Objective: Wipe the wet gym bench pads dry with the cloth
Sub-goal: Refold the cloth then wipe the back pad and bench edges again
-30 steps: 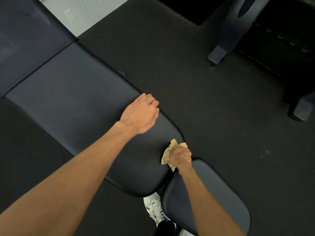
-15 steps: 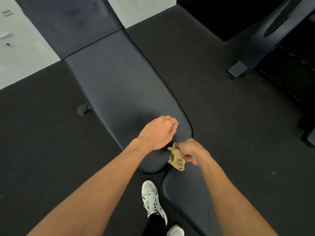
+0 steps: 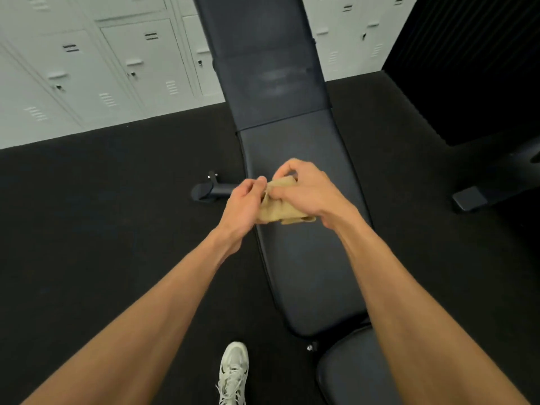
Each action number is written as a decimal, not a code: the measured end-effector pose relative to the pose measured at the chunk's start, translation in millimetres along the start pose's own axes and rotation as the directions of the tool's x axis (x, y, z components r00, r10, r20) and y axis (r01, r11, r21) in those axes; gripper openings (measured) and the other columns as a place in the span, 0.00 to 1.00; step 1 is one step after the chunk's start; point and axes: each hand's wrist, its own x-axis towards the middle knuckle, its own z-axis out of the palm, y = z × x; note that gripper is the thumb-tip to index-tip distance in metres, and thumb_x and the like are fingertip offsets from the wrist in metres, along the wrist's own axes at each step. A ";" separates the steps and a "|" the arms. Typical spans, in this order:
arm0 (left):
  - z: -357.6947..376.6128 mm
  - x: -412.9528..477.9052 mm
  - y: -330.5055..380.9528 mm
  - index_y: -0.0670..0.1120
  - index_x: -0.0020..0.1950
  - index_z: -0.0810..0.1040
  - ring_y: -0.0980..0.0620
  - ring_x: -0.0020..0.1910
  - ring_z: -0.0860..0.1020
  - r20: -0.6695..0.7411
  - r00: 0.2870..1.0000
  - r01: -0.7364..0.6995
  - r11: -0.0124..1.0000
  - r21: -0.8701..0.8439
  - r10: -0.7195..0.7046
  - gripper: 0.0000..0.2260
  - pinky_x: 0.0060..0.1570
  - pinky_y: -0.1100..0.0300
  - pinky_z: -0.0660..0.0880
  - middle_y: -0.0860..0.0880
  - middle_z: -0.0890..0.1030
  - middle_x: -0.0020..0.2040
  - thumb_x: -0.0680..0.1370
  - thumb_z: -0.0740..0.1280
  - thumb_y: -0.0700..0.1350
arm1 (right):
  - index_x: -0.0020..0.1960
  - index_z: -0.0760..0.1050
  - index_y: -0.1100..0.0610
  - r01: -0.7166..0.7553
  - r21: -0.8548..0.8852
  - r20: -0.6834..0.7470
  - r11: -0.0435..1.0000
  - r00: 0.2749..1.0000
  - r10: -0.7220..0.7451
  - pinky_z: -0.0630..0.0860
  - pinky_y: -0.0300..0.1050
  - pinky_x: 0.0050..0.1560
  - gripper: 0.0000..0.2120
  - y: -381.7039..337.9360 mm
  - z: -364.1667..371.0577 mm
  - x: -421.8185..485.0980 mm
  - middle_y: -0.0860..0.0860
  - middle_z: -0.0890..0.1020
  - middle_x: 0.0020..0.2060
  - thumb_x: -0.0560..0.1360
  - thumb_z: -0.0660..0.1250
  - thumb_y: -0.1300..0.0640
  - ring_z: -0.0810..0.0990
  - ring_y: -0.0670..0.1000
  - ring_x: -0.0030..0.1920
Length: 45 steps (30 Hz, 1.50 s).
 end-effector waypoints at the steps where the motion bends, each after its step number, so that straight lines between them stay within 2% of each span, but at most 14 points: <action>1: -10.3 8.8 8.8 0.42 0.60 0.81 0.48 0.53 0.85 -0.027 1.000 0.004 0.996 -0.092 -0.007 0.19 0.56 0.42 0.85 0.41 0.87 0.58 0.88 0.63 0.57 | 0.52 0.82 0.46 0.060 -0.040 0.006 0.997 0.998 -0.060 0.84 0.44 0.35 0.11 -18.0 0.0 10.9 0.47 0.89 0.46 0.70 0.79 0.50 0.89 0.49 0.45; 3: -32.9 30.5 27.5 0.43 0.59 0.78 0.50 0.50 0.85 -0.085 0.996 -0.036 0.968 -0.248 0.015 0.14 0.48 0.48 0.86 0.45 0.86 0.53 0.88 0.64 0.54 | 0.53 0.83 0.45 0.181 -0.115 0.035 0.977 0.983 -0.178 0.81 0.42 0.38 0.13 -51.9 1.1 37.1 0.45 0.88 0.46 0.71 0.80 0.50 0.87 0.47 0.48; 6: -59.5 61.9 51.2 0.44 0.59 0.75 0.53 0.45 0.85 -0.181 0.976 -0.180 0.925 -0.335 0.124 0.10 0.42 0.54 0.83 0.48 0.85 0.49 0.88 0.65 0.51 | 0.58 0.85 0.45 0.351 -0.287 0.079 0.891 0.936 -0.343 0.76 0.46 0.55 0.17 -94.1 1.8 77.3 0.45 0.82 0.47 0.69 0.81 0.51 0.79 0.52 0.62; 8: -73.0 86.8 65.2 0.43 0.59 0.75 0.52 0.44 0.85 -0.251 0.953 -0.257 0.898 -0.359 0.172 0.07 0.41 0.56 0.83 0.44 0.85 0.49 0.88 0.66 0.47 | 0.61 0.86 0.46 0.434 -0.409 0.080 0.803 0.893 -0.442 0.68 0.42 0.55 0.18 -119.3 3.5 109.3 0.42 0.77 0.44 0.72 0.78 0.55 0.76 0.54 0.64; 10: -82.6 112.3 80.6 0.44 0.57 0.77 0.46 0.47 0.85 -0.318 0.927 -0.317 0.869 -0.380 0.199 0.04 0.47 0.51 0.85 0.34 0.84 0.52 0.88 0.67 0.44 | 0.63 0.86 0.46 0.497 -0.521 0.054 0.694 0.830 -0.555 0.71 0.44 0.59 0.17 -142.2 6.7 138.4 0.46 0.79 0.49 0.75 0.74 0.56 0.78 0.56 0.64; 13: -90.4 148.9 98.9 0.45 0.53 0.78 0.45 0.47 0.84 -0.399 0.906 -0.332 0.821 -0.464 0.141 0.04 0.53 0.46 0.85 0.32 0.84 0.51 0.87 0.68 0.41 | 0.66 0.84 0.45 0.487 -0.705 0.044 0.515 0.755 -0.654 0.75 0.55 0.60 0.16 -165.7 16.0 172.8 0.51 0.82 0.62 0.81 0.68 0.55 0.78 0.59 0.65; 17: -87.6 185.4 105.8 0.43 0.52 0.83 0.45 0.48 0.87 -0.406 0.914 -0.216 0.830 -0.514 -0.014 0.04 0.55 0.47 0.87 0.39 0.88 0.51 0.85 0.70 0.38 | 0.61 0.87 0.52 0.429 -0.866 0.096 0.256 0.646 -0.757 0.69 0.53 0.56 0.12 -159.3 26.7 202.7 0.50 0.85 0.60 0.83 0.67 0.56 0.75 0.59 0.64; 21: -82.7 199.0 90.2 0.47 0.52 0.89 0.50 0.49 0.87 -0.391 0.918 -0.079 0.931 -0.357 -0.072 0.09 0.56 0.52 0.86 0.48 0.90 0.49 0.85 0.70 0.47 | 0.58 0.84 0.60 0.470 -0.829 0.108 0.303 0.666 -0.738 0.74 0.53 0.50 0.14 -124.9 34.6 206.4 0.55 0.76 0.67 0.84 0.64 0.53 0.75 0.59 0.61; 25: -86.9 193.0 77.4 0.43 0.51 0.90 0.42 0.52 0.88 -0.256 0.965 -0.047 0.927 -0.372 -0.054 0.24 0.63 0.43 0.83 0.41 0.90 0.50 0.84 0.64 0.61 | 0.54 0.80 0.61 0.470 -0.819 0.122 0.329 0.703 -0.701 0.75 0.52 0.39 0.06 -116.1 35.7 198.3 0.56 0.70 0.69 0.84 0.66 0.59 0.74 0.58 0.60; 28: -85.9 182.5 61.0 0.45 0.50 0.90 0.38 0.57 0.88 -0.204 0.979 -0.067 0.960 -0.271 0.010 0.21 0.63 0.37 0.83 0.42 0.90 0.50 0.85 0.65 0.59 | 0.54 0.77 0.61 0.463 -0.823 0.137 0.329 0.724 -0.676 0.74 0.50 0.41 0.06 -114.9 43.3 189.9 0.56 0.71 0.67 0.86 0.62 0.60 0.72 0.57 0.62; 32: -76.3 165.5 31.8 0.49 0.43 0.88 0.49 0.46 0.84 -0.207 0.978 -0.061 0.982 -0.177 0.024 0.18 0.61 0.36 0.83 0.48 0.88 0.42 0.85 0.66 0.56 | 0.59 0.82 0.64 0.422 -0.870 0.172 0.257 0.746 -0.643 0.70 0.43 0.44 0.06 -93.1 52.4 171.0 0.58 0.72 0.68 0.83 0.69 0.65 0.72 0.60 0.66; 37: -61.5 147.1 -4.3 0.50 0.48 0.89 0.39 0.50 0.87 -0.205 0.978 -0.054 0.994 -0.091 0.034 0.14 0.60 0.34 0.82 0.46 0.89 0.45 0.84 0.66 0.53 | 0.66 0.80 0.67 0.409 -0.882 0.202 0.234 0.777 -0.596 0.68 0.43 0.48 0.13 -62.0 63.4 145.7 0.61 0.70 0.74 0.82 0.66 0.69 0.70 0.63 0.71; 39: -55.9 136.3 -19.9 0.52 0.51 0.89 0.42 0.52 0.88 -0.206 0.978 -0.036 0.996 -0.082 0.019 0.12 0.61 0.35 0.83 0.48 0.90 0.46 0.84 0.66 0.51 | 0.67 0.79 0.67 0.435 -0.871 0.232 0.227 0.773 -0.591 0.67 0.44 0.49 0.15 -43.3 68.9 135.6 0.62 0.71 0.74 0.81 0.65 0.69 0.69 0.63 0.73; 45: -39.3 81.7 -75.1 0.52 0.57 0.87 0.51 0.54 0.88 -0.224 0.974 0.003 0.996 -0.085 -0.022 0.07 0.59 0.46 0.85 0.53 0.90 0.51 0.86 0.68 0.47 | 0.59 0.83 0.67 0.535 -0.789 0.265 0.302 0.740 -0.618 0.81 0.55 0.56 0.18 27.1 92.3 96.5 0.60 0.79 0.66 0.82 0.62 0.55 0.74 0.64 0.63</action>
